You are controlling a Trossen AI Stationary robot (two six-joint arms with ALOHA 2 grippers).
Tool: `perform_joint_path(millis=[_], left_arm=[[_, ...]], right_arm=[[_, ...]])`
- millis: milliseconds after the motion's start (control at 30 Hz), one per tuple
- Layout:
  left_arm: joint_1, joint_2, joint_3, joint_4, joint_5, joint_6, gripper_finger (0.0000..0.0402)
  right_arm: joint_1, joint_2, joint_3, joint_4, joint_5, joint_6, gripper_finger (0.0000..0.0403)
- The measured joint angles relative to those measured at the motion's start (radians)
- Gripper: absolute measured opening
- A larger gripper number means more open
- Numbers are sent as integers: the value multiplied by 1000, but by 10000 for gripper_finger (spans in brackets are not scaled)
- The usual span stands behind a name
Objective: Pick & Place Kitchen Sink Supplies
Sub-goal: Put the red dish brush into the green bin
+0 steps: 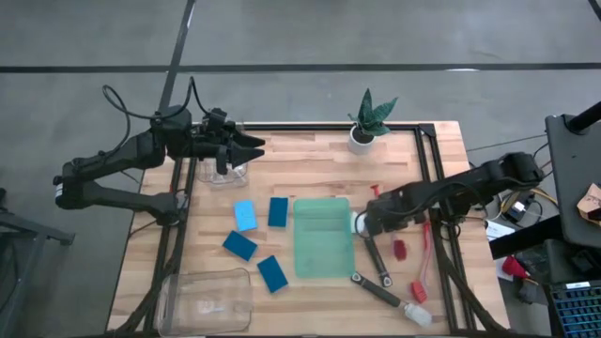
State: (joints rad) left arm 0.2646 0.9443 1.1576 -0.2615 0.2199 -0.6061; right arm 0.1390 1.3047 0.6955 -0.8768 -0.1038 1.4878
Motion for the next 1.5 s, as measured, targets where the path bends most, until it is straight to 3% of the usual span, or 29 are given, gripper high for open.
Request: perform_joint_path(millis=[200,367,633,800,967,1500], left_arm=[[0,0,0,0,0,6,262],[0,0,0,0,0,8,262],[0,0,0,0,0,9,262],[0,0,0,-1,0,9,262],[0,0,0,-1,0,2,262],[0,0,0,-2,0,3,262]], right_arm=[[0,-43,123,3,47,-35,33],[-2,0,278,154,90,-189,33],[-6,251,576,158,107,-431,33],[-10,428,699,122,40,-449,33],[-1,530,720,110,-61,-451,33],[13,562,640,161,-35,-437,34]])
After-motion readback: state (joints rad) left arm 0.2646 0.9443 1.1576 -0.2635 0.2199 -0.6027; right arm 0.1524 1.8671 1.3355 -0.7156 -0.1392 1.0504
